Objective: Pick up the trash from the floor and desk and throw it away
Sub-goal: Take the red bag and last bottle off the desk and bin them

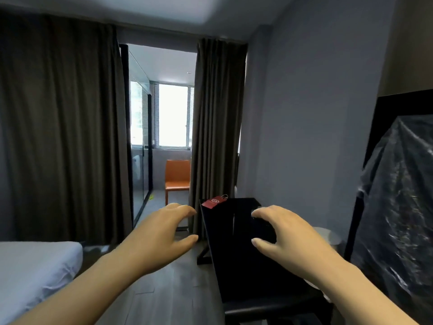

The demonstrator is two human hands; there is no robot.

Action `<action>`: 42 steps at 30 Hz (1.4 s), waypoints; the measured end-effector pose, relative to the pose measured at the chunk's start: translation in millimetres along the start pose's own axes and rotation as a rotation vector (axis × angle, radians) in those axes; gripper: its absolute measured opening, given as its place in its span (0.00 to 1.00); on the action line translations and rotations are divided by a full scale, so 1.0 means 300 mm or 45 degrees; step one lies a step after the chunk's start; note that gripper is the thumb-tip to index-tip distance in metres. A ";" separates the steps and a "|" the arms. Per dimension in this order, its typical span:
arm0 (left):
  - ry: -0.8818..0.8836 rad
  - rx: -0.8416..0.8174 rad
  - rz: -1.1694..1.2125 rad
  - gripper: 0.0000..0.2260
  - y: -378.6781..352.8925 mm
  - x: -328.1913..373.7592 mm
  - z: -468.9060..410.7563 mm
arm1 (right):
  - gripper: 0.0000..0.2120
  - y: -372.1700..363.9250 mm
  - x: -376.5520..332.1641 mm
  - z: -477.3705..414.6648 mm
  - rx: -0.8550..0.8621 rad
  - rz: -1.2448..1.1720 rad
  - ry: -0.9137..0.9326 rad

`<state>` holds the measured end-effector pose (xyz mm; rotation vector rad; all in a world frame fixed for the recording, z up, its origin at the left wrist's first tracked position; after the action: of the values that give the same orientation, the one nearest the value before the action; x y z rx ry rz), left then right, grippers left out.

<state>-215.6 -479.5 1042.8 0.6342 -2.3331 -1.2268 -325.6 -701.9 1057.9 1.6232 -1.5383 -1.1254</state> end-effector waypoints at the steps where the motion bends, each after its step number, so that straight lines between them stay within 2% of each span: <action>1: 0.011 0.000 -0.007 0.23 -0.020 -0.042 -0.056 | 0.24 -0.028 0.023 -0.067 -0.010 -0.013 0.002; 14: 0.063 -0.034 0.015 0.24 -0.328 -0.560 -0.631 | 0.25 -0.385 0.229 -0.791 -0.091 -0.056 -0.018; 25: -0.051 -0.140 0.079 0.24 -0.575 -1.127 -1.116 | 0.24 -0.734 0.307 -1.377 -0.133 -0.051 -0.238; 31: -0.105 -0.222 0.170 0.23 -0.766 -1.359 -1.339 | 0.24 -0.913 0.361 -1.624 -0.180 -0.048 -0.345; 42: -0.137 -0.302 0.194 0.24 -1.140 -1.758 -1.806 | 0.25 -1.272 0.628 -2.136 -0.215 -0.066 -0.453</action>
<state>579.4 -699.7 953.1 0.3124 -2.2259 -1.4672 409.2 -912.7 971.6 1.4109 -1.5713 -1.5954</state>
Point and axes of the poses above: each hand's wrist, its own z-axis away from the middle knuckle, its own y-axis out of the back of the hand, x = y × z, the point moved 3 cm from there along -z, towards the middle knuckle, and after that the axes turned 5 degrees about -y, right-handed, at the moved point
